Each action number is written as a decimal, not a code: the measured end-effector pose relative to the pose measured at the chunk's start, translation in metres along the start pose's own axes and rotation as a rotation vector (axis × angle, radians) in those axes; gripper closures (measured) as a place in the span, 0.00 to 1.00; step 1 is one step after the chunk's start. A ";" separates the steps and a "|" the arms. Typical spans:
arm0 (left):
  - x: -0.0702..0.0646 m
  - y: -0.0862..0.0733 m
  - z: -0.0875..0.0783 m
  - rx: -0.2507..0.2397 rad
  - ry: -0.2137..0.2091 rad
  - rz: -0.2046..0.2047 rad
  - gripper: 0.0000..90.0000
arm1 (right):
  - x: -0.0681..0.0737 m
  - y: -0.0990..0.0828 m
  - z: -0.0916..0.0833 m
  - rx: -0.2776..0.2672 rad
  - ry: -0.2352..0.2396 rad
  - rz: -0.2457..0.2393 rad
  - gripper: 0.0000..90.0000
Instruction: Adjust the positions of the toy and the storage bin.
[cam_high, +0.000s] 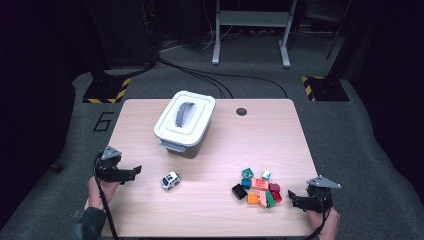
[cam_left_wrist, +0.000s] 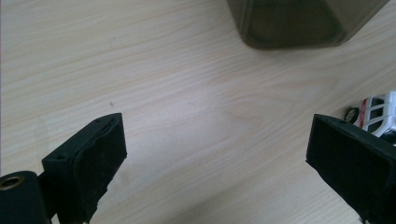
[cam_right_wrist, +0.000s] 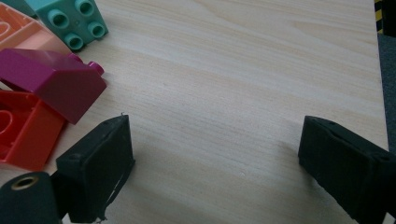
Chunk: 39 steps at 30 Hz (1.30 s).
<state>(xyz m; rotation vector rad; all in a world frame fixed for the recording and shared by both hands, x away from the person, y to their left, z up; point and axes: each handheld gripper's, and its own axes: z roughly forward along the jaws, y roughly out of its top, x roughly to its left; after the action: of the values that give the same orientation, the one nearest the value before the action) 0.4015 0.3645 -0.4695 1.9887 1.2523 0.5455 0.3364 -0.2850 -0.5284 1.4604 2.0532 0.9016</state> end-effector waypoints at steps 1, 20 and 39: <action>0.000 0.004 0.000 -0.006 -0.001 0.008 0.05 | 0.000 0.000 0.000 0.001 -0.001 0.001 0.10; -0.008 0.076 0.008 -0.019 -0.055 0.061 0.01 | 0.000 0.000 0.000 0.001 -0.001 0.000 0.10; -0.019 0.139 0.040 -0.009 -0.122 0.062 0.28 | 0.000 0.000 0.000 0.000 -0.005 0.006 0.10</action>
<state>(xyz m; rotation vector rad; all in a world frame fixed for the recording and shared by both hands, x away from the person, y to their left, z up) 0.5028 0.2952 -0.3910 2.0269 1.1153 0.4518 0.3364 -0.2845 -0.5282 1.4676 2.0466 0.8996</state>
